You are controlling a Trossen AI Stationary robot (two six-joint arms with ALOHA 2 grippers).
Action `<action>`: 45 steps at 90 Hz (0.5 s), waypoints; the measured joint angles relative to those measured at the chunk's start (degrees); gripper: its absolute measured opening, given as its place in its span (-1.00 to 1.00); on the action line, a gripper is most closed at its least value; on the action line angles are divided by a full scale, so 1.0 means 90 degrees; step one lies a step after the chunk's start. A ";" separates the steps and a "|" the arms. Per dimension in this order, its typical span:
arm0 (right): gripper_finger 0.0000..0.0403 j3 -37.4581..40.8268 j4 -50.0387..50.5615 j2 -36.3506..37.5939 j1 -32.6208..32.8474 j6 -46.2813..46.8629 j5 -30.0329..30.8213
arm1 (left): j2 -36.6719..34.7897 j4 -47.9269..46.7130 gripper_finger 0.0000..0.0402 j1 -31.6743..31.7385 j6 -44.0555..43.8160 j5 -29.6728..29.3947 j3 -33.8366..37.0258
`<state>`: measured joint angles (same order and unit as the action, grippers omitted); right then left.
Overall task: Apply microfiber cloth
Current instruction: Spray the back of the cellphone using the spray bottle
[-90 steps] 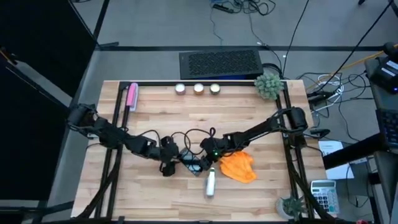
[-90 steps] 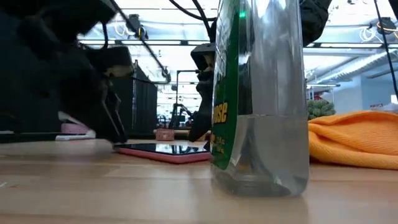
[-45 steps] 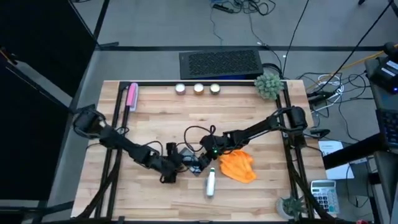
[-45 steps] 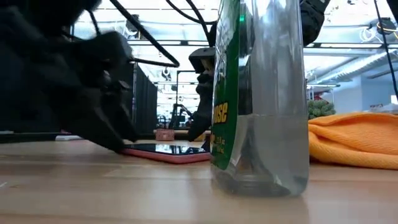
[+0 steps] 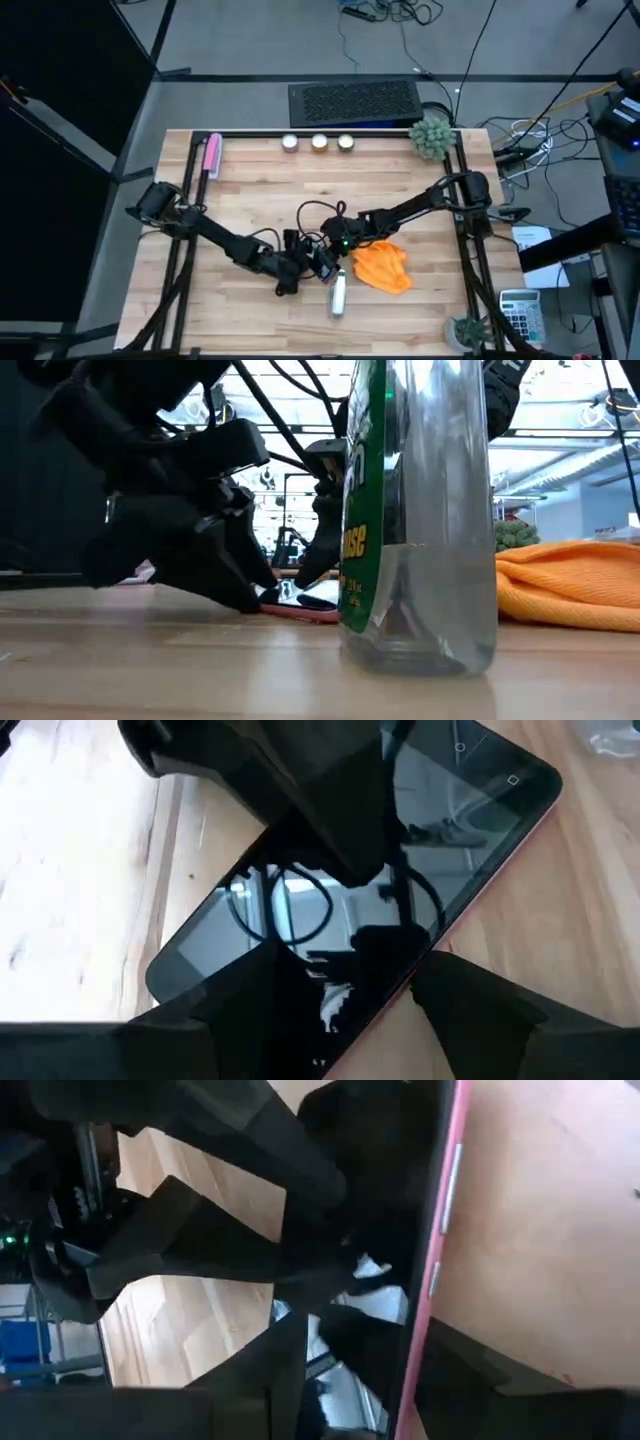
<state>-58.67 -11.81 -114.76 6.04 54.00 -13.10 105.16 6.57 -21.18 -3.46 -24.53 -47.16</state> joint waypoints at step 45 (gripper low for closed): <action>-0.94 -0.0045 -0.0093 0.0227 0.0026 -0.0471 0.0084 | -0.0871 -0.0648 0.13 -0.0221 -0.0352 -0.0376 -0.0106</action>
<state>-59.08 -12.65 -112.72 6.28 49.76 -12.35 97.32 0.74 -23.17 -6.64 -27.91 -48.11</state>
